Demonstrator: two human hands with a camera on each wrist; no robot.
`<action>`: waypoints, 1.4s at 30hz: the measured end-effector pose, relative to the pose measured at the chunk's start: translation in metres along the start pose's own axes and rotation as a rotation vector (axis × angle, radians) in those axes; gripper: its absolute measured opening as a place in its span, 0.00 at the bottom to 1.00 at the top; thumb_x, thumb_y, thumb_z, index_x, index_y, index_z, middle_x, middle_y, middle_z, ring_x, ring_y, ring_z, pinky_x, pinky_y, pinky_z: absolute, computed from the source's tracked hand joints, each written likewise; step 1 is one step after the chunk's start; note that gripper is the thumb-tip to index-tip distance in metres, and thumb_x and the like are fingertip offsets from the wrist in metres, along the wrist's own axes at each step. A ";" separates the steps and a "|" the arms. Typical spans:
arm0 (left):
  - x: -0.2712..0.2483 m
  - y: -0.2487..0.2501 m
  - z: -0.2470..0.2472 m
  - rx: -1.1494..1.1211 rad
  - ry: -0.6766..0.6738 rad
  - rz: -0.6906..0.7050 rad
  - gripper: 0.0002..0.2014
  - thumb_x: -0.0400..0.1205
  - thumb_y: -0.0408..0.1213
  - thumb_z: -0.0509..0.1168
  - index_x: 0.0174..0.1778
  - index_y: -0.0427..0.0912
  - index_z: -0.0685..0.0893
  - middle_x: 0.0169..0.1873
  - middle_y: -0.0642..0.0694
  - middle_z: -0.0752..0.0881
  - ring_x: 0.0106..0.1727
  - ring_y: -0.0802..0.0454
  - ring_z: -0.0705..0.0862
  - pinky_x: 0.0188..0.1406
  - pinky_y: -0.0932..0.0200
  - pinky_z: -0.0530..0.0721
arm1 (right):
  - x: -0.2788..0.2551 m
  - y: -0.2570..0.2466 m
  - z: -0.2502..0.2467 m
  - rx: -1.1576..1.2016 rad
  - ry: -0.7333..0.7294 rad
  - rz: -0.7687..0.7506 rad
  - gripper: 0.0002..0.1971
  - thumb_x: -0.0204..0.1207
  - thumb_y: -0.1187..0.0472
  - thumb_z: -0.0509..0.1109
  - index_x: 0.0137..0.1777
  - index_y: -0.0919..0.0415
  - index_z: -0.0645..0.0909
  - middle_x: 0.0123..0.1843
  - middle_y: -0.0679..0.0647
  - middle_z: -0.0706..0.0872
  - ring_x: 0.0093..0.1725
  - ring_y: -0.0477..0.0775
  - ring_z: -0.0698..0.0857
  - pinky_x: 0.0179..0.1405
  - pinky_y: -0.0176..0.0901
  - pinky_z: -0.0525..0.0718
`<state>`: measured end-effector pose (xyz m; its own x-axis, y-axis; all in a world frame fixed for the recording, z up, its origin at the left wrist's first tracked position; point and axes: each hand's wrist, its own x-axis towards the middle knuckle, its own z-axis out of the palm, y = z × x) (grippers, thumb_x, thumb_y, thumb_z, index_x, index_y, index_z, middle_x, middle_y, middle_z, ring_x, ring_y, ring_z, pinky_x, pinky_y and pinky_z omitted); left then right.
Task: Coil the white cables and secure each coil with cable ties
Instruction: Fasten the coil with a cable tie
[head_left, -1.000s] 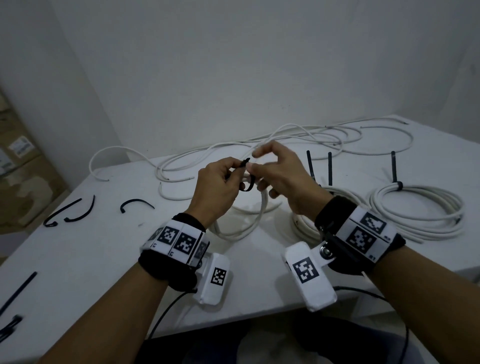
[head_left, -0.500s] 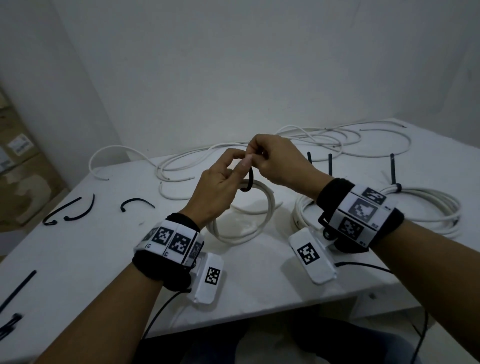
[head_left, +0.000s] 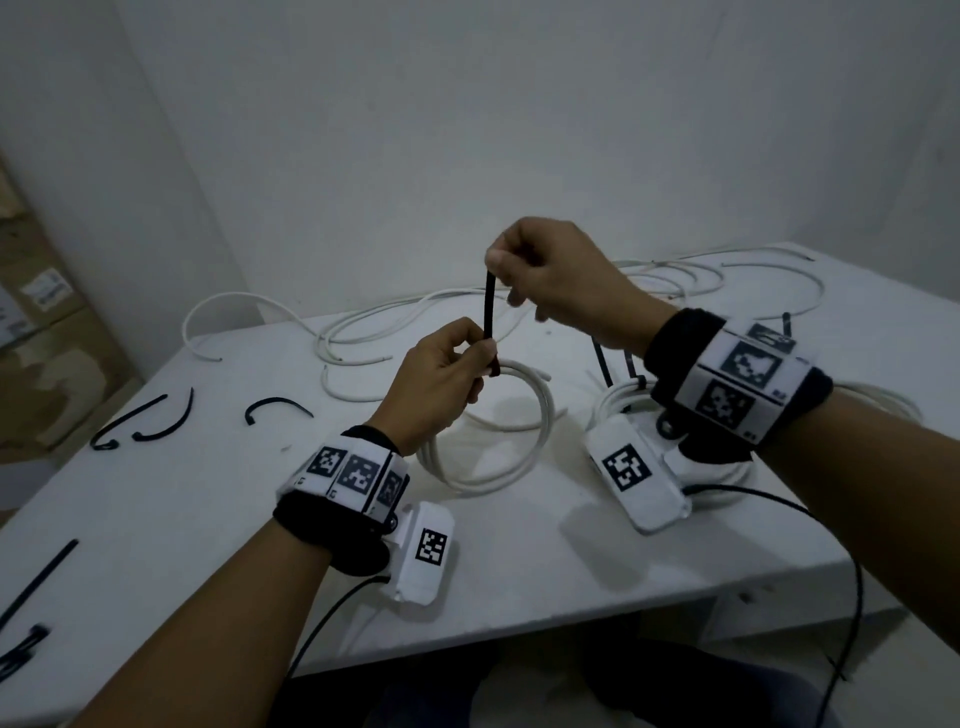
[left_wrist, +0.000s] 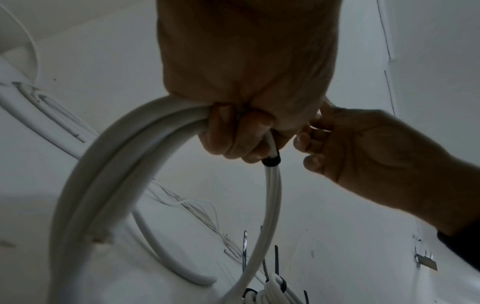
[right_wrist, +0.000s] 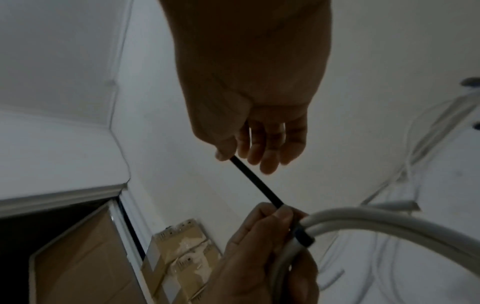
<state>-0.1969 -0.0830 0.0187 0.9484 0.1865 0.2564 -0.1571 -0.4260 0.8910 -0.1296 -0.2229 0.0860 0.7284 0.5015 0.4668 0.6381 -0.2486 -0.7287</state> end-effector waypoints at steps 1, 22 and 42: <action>0.000 -0.001 0.000 -0.013 -0.006 -0.002 0.11 0.86 0.38 0.61 0.40 0.36 0.76 0.29 0.49 0.84 0.23 0.55 0.72 0.18 0.67 0.66 | -0.004 0.004 0.001 0.106 -0.043 0.037 0.07 0.82 0.58 0.65 0.52 0.61 0.79 0.38 0.49 0.82 0.35 0.46 0.84 0.24 0.33 0.80; 0.001 0.001 0.012 0.019 -0.138 -0.029 0.10 0.86 0.33 0.60 0.37 0.42 0.73 0.21 0.47 0.73 0.17 0.54 0.65 0.15 0.65 0.60 | -0.011 0.036 0.021 0.075 0.033 0.106 0.12 0.76 0.65 0.71 0.31 0.65 0.78 0.27 0.54 0.85 0.22 0.46 0.83 0.20 0.34 0.78; 0.002 0.041 0.082 -0.048 -0.182 -0.107 0.14 0.83 0.36 0.67 0.51 0.25 0.81 0.27 0.39 0.85 0.22 0.45 0.83 0.19 0.57 0.81 | -0.081 0.083 -0.121 0.108 -0.038 0.370 0.07 0.80 0.62 0.68 0.50 0.68 0.77 0.37 0.64 0.90 0.25 0.61 0.87 0.19 0.44 0.83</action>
<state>-0.1786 -0.1731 0.0248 0.9938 0.0634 0.0918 -0.0621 -0.3689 0.9274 -0.1054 -0.3841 0.0486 0.8934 0.4253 0.1448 0.3025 -0.3311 -0.8938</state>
